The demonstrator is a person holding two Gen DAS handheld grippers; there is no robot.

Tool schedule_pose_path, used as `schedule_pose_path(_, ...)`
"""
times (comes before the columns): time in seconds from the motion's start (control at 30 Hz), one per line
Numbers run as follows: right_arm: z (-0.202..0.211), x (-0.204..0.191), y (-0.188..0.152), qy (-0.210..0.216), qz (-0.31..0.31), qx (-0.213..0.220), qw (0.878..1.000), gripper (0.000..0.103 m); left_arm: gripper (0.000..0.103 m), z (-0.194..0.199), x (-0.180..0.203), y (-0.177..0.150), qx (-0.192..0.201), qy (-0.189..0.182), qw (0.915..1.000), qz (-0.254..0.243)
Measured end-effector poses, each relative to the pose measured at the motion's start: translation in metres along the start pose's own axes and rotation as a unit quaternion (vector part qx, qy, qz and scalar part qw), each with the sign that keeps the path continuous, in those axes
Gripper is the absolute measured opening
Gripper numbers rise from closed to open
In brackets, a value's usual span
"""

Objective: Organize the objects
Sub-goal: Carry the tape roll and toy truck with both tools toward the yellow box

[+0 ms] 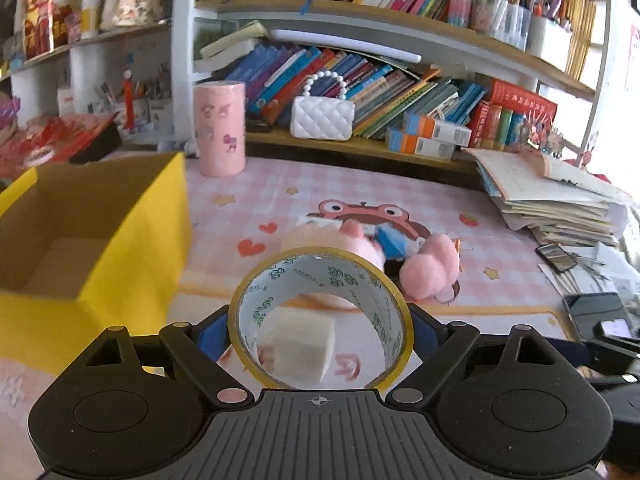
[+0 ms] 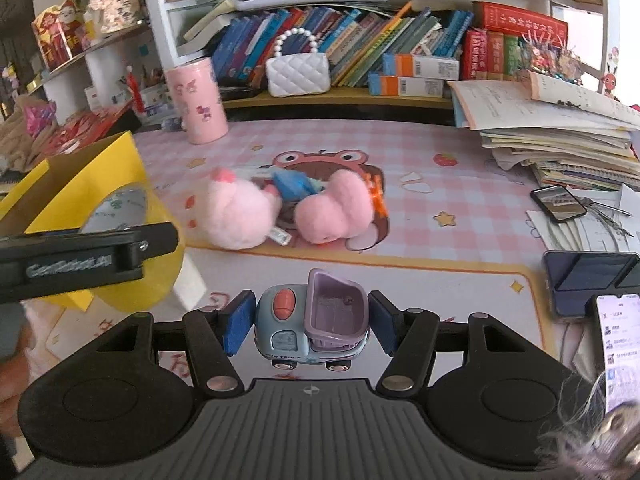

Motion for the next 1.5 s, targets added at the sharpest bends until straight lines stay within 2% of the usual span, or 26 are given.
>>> schedule_pose_path(0.23,0.001,-0.048,-0.020,0.007,0.004,-0.017,1.000,0.059,0.089,0.033,-0.061,-0.031,-0.018,0.009,0.9994,0.028)
schedule_pose_path(0.6,0.004,-0.185,-0.056,0.063,0.058,-0.042,0.995,0.059,0.089,0.091,-0.182,-0.071,-0.027,0.058,0.9947,0.080)
schedule_pose_path(0.8,0.008,-0.242,-0.076,0.078,0.064,-0.046,0.994,0.059,0.089,0.114,-0.232,-0.085,-0.024,0.071,0.9931,0.091)
schedule_pose_path(1.13,0.014,-0.302,-0.094,0.081,0.062,-0.035,0.994,0.059,0.089,0.136,-0.278,-0.094,-0.010,0.066,0.9943,0.083)
schedule_pose_path(1.5,0.017,-0.318,-0.095,0.061,0.064,-0.031,0.996,0.059,0.089,0.139,-0.289,-0.093,0.002,0.039,0.9961,0.079)
Point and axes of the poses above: each gripper's, at about its wrist camera, not at the fingertips, and z roughly against the way its jaws point, x to its right, y to its top, the point moved 8 cm from there along -z, roughly the way its jaws point, and after that the axes turned 5 degrees about y, right-handed, at the moved point
